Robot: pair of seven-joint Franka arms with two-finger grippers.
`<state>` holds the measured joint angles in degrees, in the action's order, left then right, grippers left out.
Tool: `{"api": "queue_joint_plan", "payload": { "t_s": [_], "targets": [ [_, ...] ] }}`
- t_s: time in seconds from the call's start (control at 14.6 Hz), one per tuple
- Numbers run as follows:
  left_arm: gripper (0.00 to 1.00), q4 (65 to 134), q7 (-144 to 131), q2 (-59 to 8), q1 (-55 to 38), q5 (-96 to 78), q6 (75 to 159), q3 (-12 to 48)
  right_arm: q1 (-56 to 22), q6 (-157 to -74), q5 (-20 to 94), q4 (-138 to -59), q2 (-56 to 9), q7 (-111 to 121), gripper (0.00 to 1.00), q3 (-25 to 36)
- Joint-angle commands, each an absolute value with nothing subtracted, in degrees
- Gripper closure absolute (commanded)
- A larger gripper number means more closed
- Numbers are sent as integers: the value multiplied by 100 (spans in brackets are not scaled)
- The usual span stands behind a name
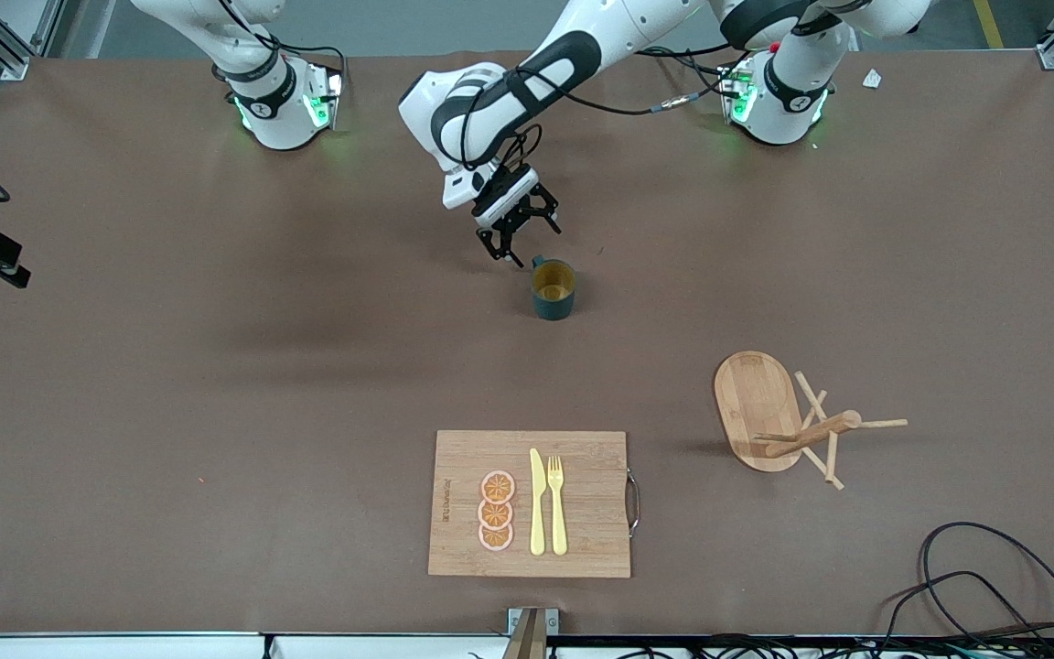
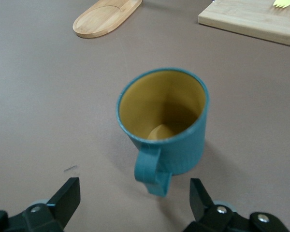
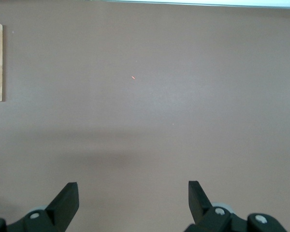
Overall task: Pass cup and hang on rack
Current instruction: 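Lower the left gripper and grasp the teal mug by its handle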
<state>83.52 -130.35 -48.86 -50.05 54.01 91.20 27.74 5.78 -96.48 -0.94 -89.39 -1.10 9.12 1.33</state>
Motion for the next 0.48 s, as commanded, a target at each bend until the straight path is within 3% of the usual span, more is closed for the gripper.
{"api": "queue_joint_plan", "payload": {
  "t_s": [0.0, 0.41],
  "targets": [
    [0, 8191, -12999, -4957, -5098, 5493, 9097, 2707, 510, -9607, -9, -9150, 176, 976, 0, 149],
    [1, 8218, -13201, -5431, -5098, 6125, 9105, 2602, 273, -9545, -18, -9036, 158, 650, 0, 88]
  ]
}}
